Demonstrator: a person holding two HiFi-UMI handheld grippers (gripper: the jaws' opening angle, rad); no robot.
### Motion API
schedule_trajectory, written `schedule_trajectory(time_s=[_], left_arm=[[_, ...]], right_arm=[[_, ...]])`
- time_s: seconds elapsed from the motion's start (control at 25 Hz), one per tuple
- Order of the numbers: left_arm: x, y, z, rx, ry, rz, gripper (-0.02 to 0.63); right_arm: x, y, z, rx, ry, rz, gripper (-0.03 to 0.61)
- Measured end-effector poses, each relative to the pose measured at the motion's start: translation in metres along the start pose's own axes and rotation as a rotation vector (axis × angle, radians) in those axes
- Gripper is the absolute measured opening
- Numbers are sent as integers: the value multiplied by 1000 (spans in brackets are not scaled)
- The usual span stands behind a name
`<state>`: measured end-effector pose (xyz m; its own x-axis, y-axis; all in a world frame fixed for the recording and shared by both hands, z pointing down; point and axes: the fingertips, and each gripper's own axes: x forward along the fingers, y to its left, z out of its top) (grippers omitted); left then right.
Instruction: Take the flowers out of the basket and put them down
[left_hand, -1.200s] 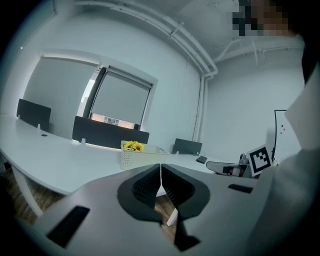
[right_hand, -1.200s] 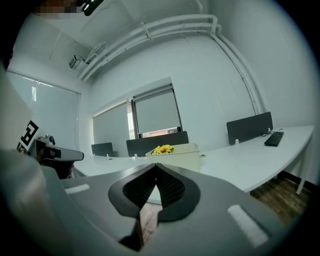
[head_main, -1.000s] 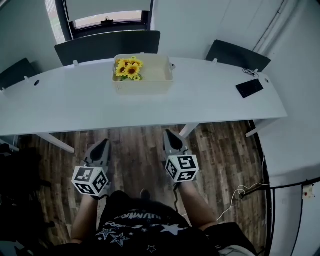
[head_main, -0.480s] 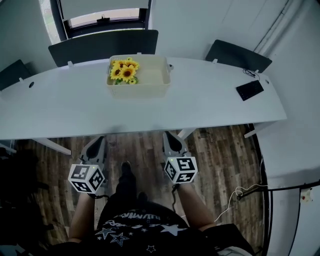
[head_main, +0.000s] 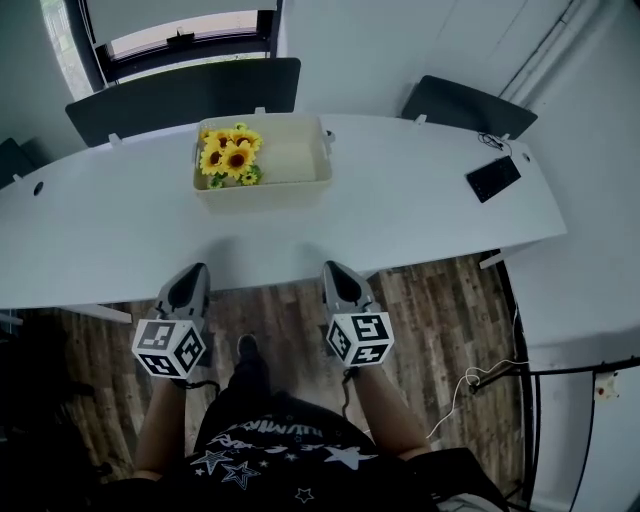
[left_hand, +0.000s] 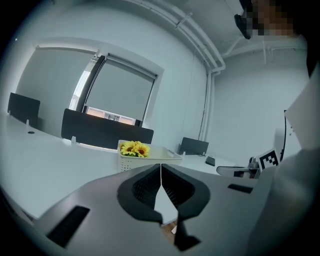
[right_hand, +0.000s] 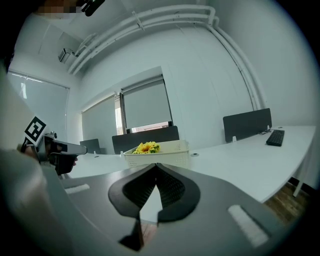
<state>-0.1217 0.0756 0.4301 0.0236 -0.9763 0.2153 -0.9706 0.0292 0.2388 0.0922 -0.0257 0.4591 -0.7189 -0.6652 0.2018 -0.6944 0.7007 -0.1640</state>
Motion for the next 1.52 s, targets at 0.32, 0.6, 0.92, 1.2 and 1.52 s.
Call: schedule_trajectory(time_s=[0.32,0.6,0.92,1.2,1.52], left_arm=[[47,39,19,-4,24,-10,12],[84,75,29,-23,43,-28,12],[126,118,22,-63,133,-44,12],[152,143,15,-58,200,-64,15],[169,152,6,-96,277,-67,98]], right_arm=[[63,1,23,-17,-1,-14,3],[108,4,39,-44,-1,-35,3],[158,3,44,-50,14,-65,3],[181,2,48,-61,17,-104,3],[185,-9,59,-87,18,-118,3]])
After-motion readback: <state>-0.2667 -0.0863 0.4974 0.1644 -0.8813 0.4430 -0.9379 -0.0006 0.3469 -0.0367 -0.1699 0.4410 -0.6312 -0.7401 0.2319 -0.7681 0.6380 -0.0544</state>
